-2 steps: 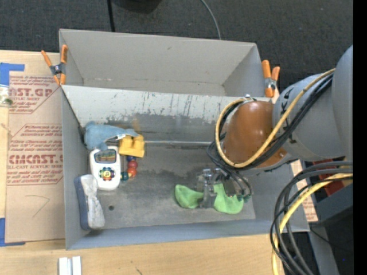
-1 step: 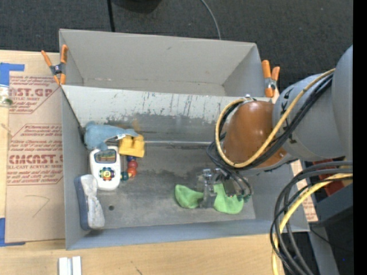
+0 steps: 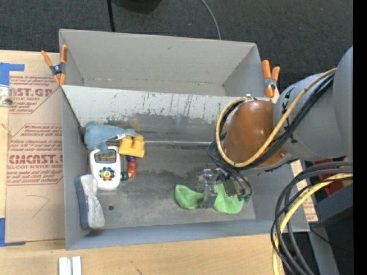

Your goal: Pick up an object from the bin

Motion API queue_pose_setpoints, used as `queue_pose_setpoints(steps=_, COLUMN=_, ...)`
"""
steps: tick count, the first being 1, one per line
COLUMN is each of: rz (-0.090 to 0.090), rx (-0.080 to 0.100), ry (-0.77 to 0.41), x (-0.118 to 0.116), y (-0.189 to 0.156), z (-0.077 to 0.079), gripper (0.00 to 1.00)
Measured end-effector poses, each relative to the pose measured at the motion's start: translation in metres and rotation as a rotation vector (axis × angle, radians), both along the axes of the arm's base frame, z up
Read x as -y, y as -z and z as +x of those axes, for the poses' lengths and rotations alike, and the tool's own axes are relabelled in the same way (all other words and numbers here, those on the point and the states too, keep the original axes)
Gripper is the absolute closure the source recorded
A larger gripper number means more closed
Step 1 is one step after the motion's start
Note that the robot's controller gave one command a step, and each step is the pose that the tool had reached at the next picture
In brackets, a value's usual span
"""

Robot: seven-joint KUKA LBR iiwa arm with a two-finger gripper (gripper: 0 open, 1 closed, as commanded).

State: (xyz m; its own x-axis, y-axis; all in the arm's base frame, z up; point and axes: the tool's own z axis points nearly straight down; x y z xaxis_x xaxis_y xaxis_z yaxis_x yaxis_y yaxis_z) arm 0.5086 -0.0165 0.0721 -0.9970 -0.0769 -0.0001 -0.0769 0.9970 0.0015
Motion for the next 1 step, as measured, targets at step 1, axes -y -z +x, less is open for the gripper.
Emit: queue_pose_setpoints(steps=1, rz=0.0, rx=0.001, ry=-0.001, x=-0.0002, y=-0.0088, z=0.0, gripper=1.0)
